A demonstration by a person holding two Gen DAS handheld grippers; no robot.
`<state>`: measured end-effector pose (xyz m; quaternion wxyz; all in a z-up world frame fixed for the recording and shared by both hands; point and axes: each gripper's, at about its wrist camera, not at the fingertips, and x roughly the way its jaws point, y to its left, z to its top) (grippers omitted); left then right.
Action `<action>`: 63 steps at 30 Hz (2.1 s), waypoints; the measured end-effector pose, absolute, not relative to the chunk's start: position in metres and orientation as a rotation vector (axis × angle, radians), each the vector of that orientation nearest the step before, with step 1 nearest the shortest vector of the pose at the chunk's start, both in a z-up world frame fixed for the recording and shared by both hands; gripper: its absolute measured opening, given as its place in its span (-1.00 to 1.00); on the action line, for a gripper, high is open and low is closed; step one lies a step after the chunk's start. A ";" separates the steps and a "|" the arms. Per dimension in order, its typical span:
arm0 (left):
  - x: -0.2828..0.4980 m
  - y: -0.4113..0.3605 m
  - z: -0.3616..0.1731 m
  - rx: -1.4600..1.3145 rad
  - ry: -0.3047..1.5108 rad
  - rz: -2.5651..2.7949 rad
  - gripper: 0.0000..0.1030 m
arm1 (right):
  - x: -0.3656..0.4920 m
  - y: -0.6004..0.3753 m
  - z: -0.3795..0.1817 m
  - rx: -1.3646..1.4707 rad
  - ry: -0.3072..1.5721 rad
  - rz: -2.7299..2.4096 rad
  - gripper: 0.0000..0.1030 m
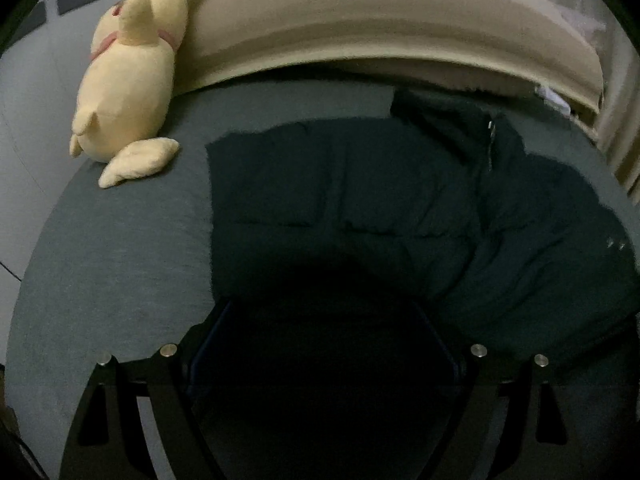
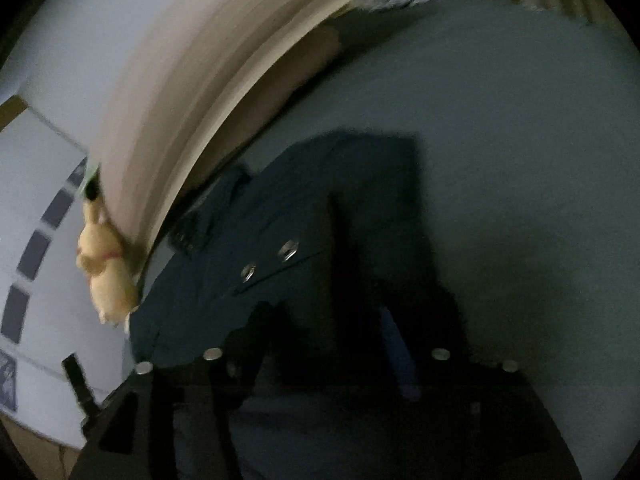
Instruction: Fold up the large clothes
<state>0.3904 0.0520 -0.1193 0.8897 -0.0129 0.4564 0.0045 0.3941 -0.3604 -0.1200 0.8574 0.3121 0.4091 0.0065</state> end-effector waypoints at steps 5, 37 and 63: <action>0.372 0.047 -0.081 -0.092 0.801 -0.039 0.70 | 0.372 -0.360 -0.067 0.589 0.690 -0.017 0.25; 0.484 0.178 -0.149 -0.589 1.055 -0.167 -0.44 | 0.443 -0.296 -0.157 0.405 0.947 0.253 0.26; 0.376 -0.066 -0.091 0.181 0.783 -0.189 0.51 | 0.419 -0.461 -0.134 0.882 0.791 0.119 0.81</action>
